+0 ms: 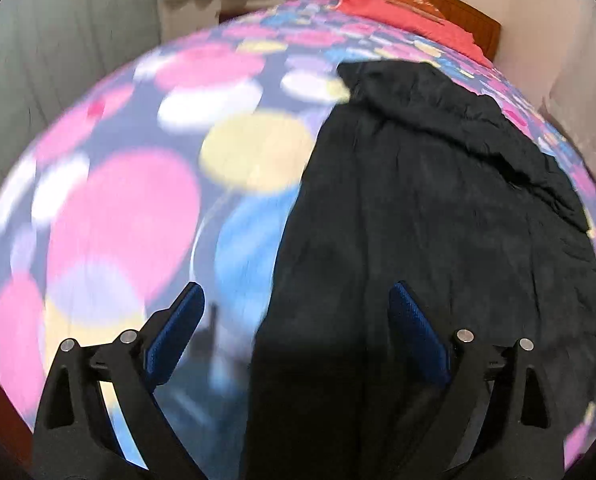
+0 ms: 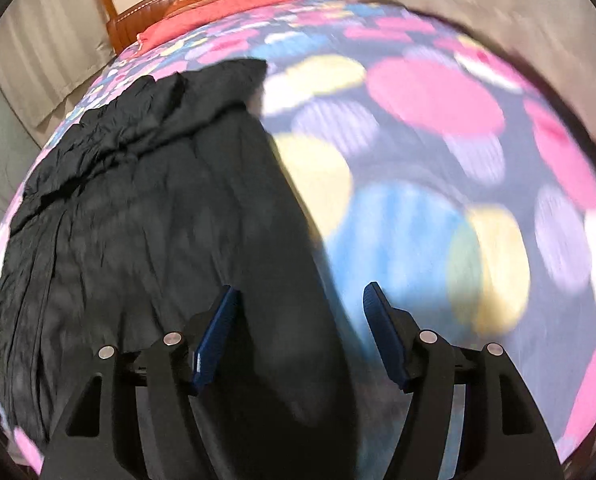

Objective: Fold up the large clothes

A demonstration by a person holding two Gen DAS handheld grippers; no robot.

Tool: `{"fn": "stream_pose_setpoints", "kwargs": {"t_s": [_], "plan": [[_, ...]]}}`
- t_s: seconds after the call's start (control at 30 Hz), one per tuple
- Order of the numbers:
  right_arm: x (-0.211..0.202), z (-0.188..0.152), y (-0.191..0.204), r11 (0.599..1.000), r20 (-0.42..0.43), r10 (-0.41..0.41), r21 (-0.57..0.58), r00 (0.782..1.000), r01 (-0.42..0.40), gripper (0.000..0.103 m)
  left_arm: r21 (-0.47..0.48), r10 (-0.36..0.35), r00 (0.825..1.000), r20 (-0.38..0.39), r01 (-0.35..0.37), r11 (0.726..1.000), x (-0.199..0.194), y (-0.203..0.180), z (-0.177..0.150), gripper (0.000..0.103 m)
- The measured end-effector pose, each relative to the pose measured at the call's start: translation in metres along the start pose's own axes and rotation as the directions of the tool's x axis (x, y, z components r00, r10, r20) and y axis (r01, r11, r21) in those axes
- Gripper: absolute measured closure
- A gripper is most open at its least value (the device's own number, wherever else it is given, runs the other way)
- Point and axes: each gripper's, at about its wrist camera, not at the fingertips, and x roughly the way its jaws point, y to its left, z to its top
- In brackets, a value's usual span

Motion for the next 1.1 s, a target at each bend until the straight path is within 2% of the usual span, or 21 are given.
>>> {"fn": "stream_pose_setpoints", "kwargs": {"t_s": [0.07,0.23,0.57,0.63,0.67,0.7,0.73,0.9,1.1], "plan": [[-0.003,-0.014,-0.006,0.999,-0.011,0.025,0.023,1.000,-0.025,0.033,-0.036,-0.058,0.998,-0.024,0.057,0.998,-0.003,0.007,-0.012,0.009],[-0.005,-0.034,-0.011,0.995,-0.028,0.087,0.059,0.996,-0.085,0.032,-0.078,-0.145,0.987,-0.066,0.140,0.987,0.000,0.005,-0.035,0.009],[-0.016,-0.051,-0.018,0.990,-0.021,0.123,0.067,0.992,-0.121,0.032,-0.064,-0.129,0.991,-0.026,0.127,0.990,-0.003,-0.002,-0.052,0.011],[-0.017,-0.052,-0.015,0.991,-0.024,0.119,0.056,0.993,-0.118,0.039,-0.069,-0.129,0.991,-0.022,0.127,0.989,-0.006,-0.001,-0.055,0.016],[-0.018,-0.053,-0.014,0.989,-0.029,0.137,0.057,0.990,-0.136,0.050,-0.071,-0.136,0.991,-0.017,0.134,0.988,-0.007,0.000,-0.057,0.021],[-0.019,-0.055,-0.013,0.986,-0.034,0.157,0.063,0.987,-0.154,0.057,-0.073,-0.143,0.990,-0.013,0.142,0.987,-0.008,-0.001,-0.057,0.023],[-0.019,-0.057,-0.010,0.984,-0.036,0.167,0.064,0.985,-0.164,0.058,-0.073,-0.147,0.989,-0.010,0.146,0.987,-0.009,-0.001,-0.059,0.025],[-0.022,-0.063,-0.001,0.989,-0.021,0.146,0.024,0.989,-0.146,0.059,-0.047,-0.127,0.992,0.002,0.127,0.991,-0.010,-0.005,-0.062,0.027],[-0.020,-0.064,-0.010,0.978,-0.017,0.192,0.089,0.981,-0.190,0.057,-0.024,-0.110,0.993,0.032,0.111,0.994,-0.010,-0.008,-0.067,0.027]]}}
